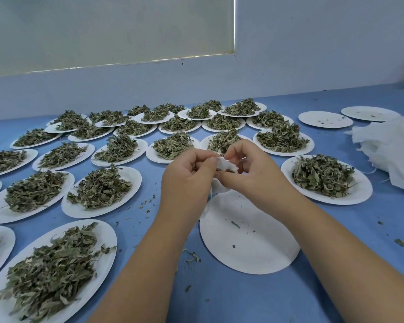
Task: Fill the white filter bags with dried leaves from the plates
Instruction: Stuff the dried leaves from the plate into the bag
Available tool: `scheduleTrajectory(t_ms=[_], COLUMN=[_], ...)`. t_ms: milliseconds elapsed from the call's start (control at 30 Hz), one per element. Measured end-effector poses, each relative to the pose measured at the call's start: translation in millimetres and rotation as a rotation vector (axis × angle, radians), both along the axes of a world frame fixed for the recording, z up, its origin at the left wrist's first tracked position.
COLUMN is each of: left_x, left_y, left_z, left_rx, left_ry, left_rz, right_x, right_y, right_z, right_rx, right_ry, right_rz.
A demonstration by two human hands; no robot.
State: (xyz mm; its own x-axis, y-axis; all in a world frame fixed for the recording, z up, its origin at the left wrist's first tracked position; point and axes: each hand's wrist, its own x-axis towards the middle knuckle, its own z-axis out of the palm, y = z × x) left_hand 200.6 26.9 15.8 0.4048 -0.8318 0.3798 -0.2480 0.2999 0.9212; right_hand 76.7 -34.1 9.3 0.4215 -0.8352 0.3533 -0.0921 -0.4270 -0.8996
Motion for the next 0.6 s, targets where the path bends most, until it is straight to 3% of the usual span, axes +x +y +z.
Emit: scheduleTrajectory(t_ms=[333, 600], left_x=[-8, -6], left_y=[5, 6], left_z=[-1, 1], left_rx=[0.009, -0.026], left_ry=[-0.117, -0.055], left_rz=[-0.106, -0.015], right_x=[0, -14], right_y=[1, 7], right_z=[-2, 8], right_rx=[-0.021, 0.175], right_ry=[0.191, 0.082], right_rz=[-0.095, 0.241])
